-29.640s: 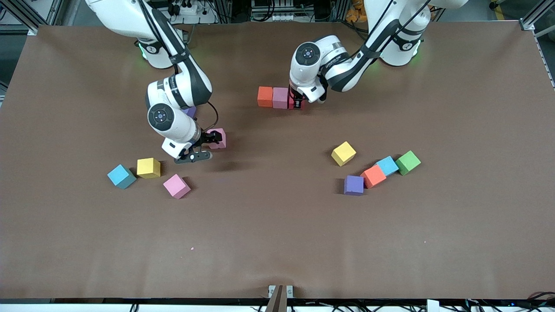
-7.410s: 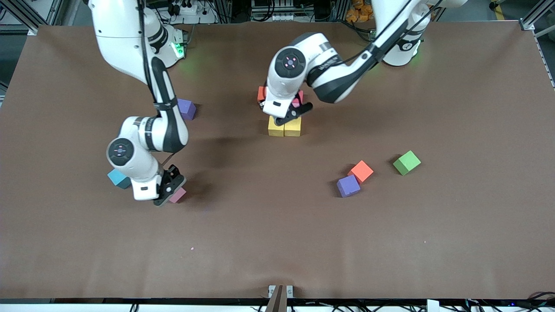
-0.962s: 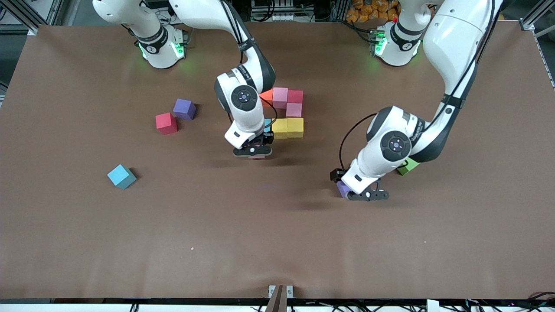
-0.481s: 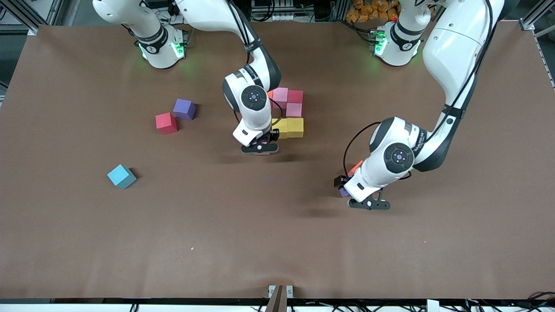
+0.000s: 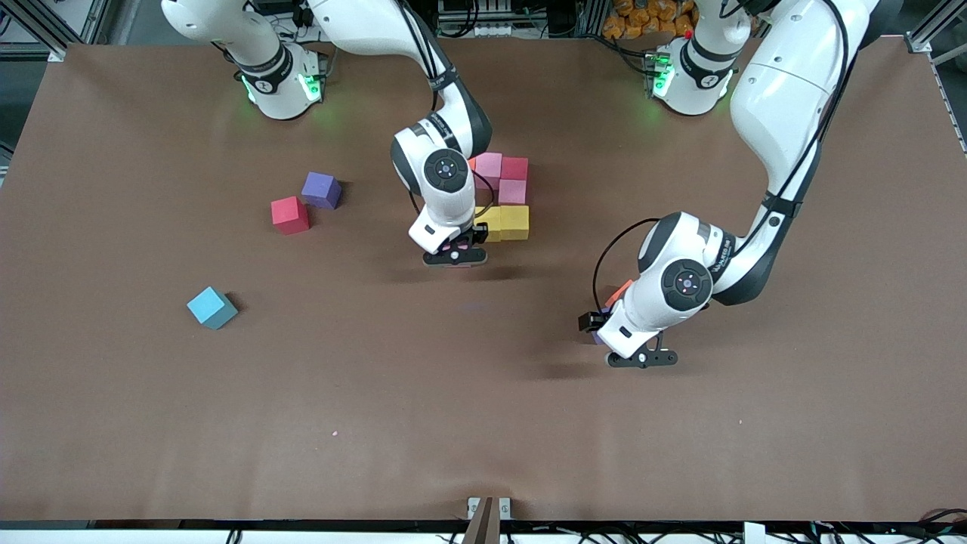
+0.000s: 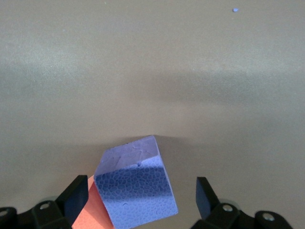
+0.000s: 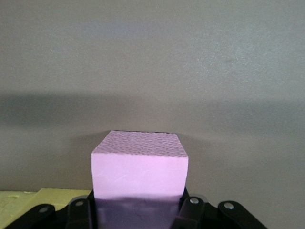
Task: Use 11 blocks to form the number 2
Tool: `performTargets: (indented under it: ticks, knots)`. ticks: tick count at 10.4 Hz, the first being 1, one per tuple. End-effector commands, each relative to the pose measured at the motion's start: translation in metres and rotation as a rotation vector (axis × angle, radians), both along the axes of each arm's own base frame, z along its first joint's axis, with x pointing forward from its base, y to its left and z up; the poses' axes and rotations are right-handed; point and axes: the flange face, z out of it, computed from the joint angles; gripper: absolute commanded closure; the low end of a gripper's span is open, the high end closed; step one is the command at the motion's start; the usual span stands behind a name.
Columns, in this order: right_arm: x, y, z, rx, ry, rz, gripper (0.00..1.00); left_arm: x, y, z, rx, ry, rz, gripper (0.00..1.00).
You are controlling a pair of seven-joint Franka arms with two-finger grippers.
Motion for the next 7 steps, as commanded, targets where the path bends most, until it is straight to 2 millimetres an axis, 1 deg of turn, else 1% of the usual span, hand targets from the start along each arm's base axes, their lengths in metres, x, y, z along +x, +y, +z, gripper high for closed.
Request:
performTargets:
  ticks: [1,4,5,7]
  knots:
    - [-0.004,0.001,-0.001,-0.012,-0.003,-0.012,0.49,0.003,-0.002,0.002,0.024,0.0,0.022,0.0]
    - [-0.005,-0.001,-0.003,-0.016,0.002,-0.014,0.48,0.0,0.0,-0.013,0.032,0.024,0.055,0.0]
    - [-0.006,0.0,-0.003,-0.015,0.001,-0.014,0.44,0.0,0.001,-0.015,0.035,0.027,0.058,0.0]
    - [-0.006,0.001,-0.003,-0.014,-0.001,-0.015,0.44,-0.001,0.004,-0.02,0.039,0.035,0.067,0.0]
